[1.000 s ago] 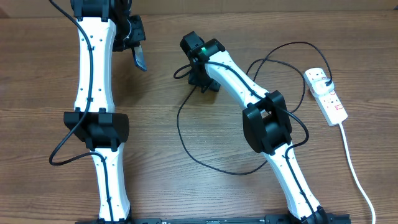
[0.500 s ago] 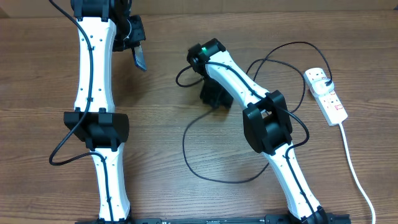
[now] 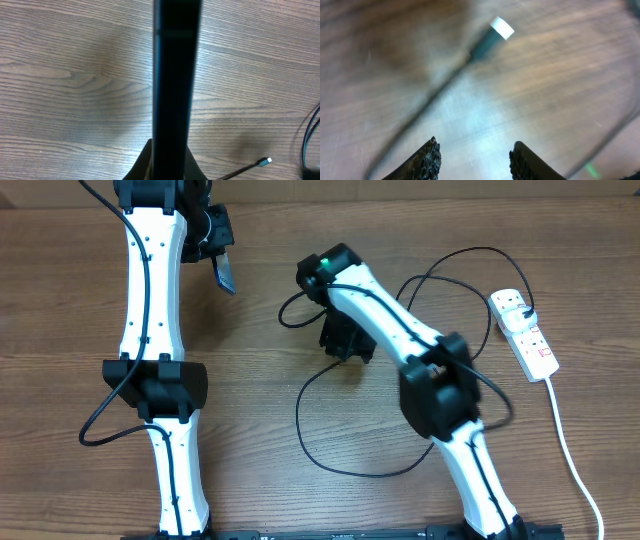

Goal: Plug charger to phone and switch on socket

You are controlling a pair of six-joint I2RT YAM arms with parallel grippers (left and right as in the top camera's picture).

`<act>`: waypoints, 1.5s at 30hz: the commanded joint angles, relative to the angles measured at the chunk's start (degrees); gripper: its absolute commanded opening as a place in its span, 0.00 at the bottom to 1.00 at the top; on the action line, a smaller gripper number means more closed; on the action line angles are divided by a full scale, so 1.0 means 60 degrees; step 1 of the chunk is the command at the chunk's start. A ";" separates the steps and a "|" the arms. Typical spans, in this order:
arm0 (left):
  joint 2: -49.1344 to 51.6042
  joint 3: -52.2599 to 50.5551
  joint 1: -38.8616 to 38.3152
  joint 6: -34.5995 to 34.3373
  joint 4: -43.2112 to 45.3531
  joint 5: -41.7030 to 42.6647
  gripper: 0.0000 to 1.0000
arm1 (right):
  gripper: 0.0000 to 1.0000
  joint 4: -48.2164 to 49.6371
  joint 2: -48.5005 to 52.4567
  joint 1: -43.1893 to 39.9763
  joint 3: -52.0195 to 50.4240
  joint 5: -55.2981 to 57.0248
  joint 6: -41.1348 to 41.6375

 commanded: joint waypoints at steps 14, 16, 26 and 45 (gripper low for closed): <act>-0.0317 0.0211 -0.0062 -0.0091 0.0295 0.0266 0.04 | 0.70 0.2739 -0.3319 -0.1213 -0.2477 -0.0630 0.0962; -0.0317 0.0211 -0.0062 -0.0087 0.0255 0.0266 0.04 | 0.63 0.2980 -0.3319 -0.1213 -0.2477 -0.0543 0.1592; -0.0317 0.0211 -0.0062 -0.0091 0.0255 0.0270 0.04 | 0.54 0.3515 -0.3064 -0.1206 -0.2911 -0.0222 0.2452; -0.0317 0.0211 -0.0062 -0.0091 0.0255 0.0270 0.04 | 0.47 0.4692 -0.1581 -0.1206 -0.3716 -0.0922 0.2688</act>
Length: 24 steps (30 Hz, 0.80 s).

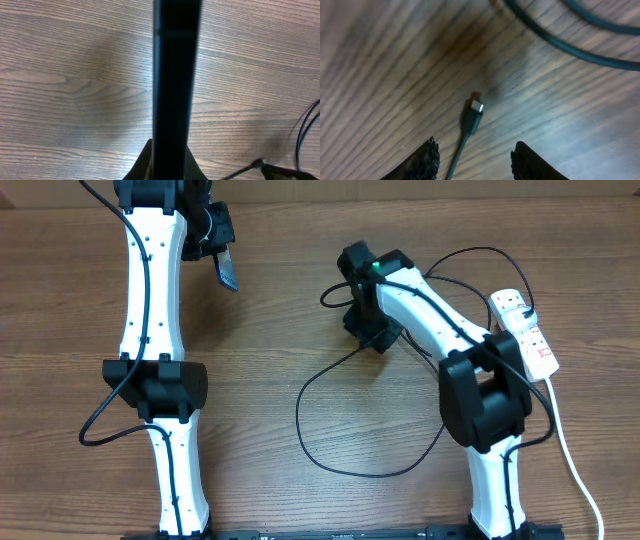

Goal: Plug charger to phone and switch on socket

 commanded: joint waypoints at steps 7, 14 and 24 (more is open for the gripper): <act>-0.0317 0.0211 -0.0062 -0.0087 0.0047 0.0113 0.04 | 0.47 0.0175 0.0310 0.0055 -0.0055 -0.0386 0.0328; -0.0317 0.0211 -0.0062 -0.0087 0.0047 0.0113 0.04 | 0.46 0.0189 0.0608 0.0106 -0.0058 -0.0645 0.0364; -0.0317 0.0211 -0.0062 -0.0087 0.0047 0.0113 0.04 | 0.39 0.0182 0.0612 0.0331 -0.0062 -0.0455 0.0448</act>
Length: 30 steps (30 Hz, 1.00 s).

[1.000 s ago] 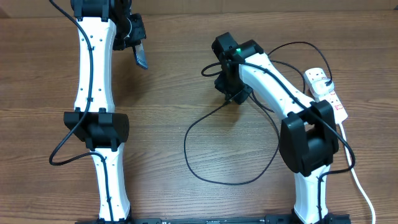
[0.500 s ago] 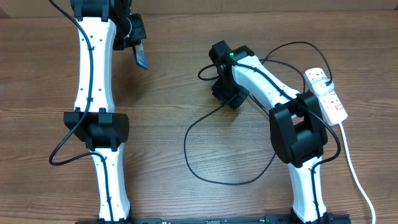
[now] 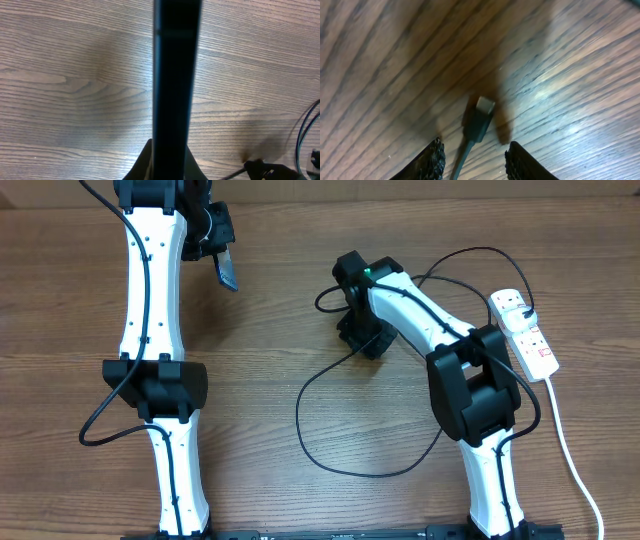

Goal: Plug charger to phone and switch on socket

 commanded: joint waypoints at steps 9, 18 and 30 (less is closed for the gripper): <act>-0.0317 0.0211 -0.0062 -0.0087 0.0022 0.0113 0.04 | 0.31 0.0138 0.0084 0.0109 -0.0361 0.0193 0.0219; -0.0317 0.0211 -0.0062 -0.0087 0.0018 0.0113 0.04 | 0.25 0.0244 0.0084 0.0069 -0.0361 0.0277 0.0182; -0.0317 0.0211 -0.0062 -0.0084 0.0011 0.0113 0.04 | 0.30 0.0353 0.0084 -0.0069 -0.0361 0.0561 0.0266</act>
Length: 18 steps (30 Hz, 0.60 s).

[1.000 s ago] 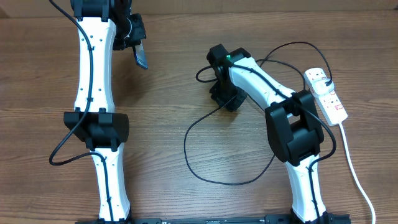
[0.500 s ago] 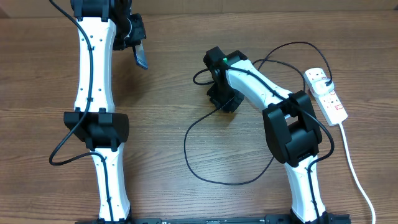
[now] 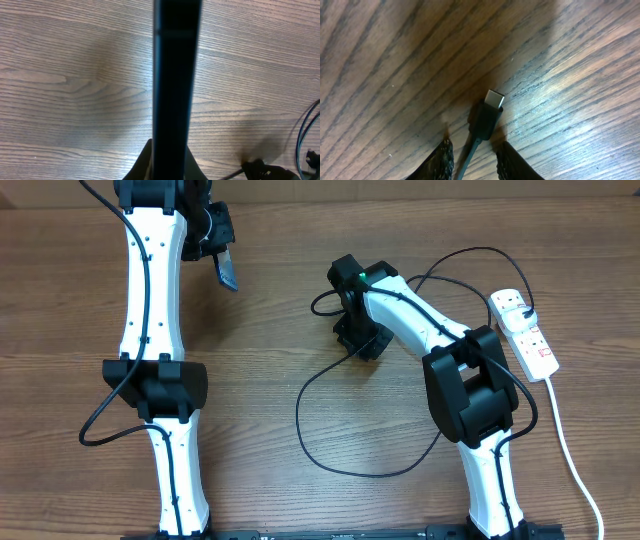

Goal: Plug charger to phone and switch on socket

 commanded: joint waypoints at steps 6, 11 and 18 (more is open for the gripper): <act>-0.0317 0.0211 -0.0062 -0.0091 0.0022 0.0117 0.04 | 0.29 0.0080 0.0084 -0.0182 -0.0186 0.0623 0.0146; -0.0317 0.0211 -0.0062 -0.0087 0.0018 0.0117 0.04 | 0.26 0.0084 0.0084 -0.0182 -0.0186 0.0758 0.0153; -0.0317 0.0211 -0.0062 -0.0091 0.0015 0.0117 0.04 | 0.26 0.0095 0.0084 -0.0182 -0.0186 0.0765 0.0339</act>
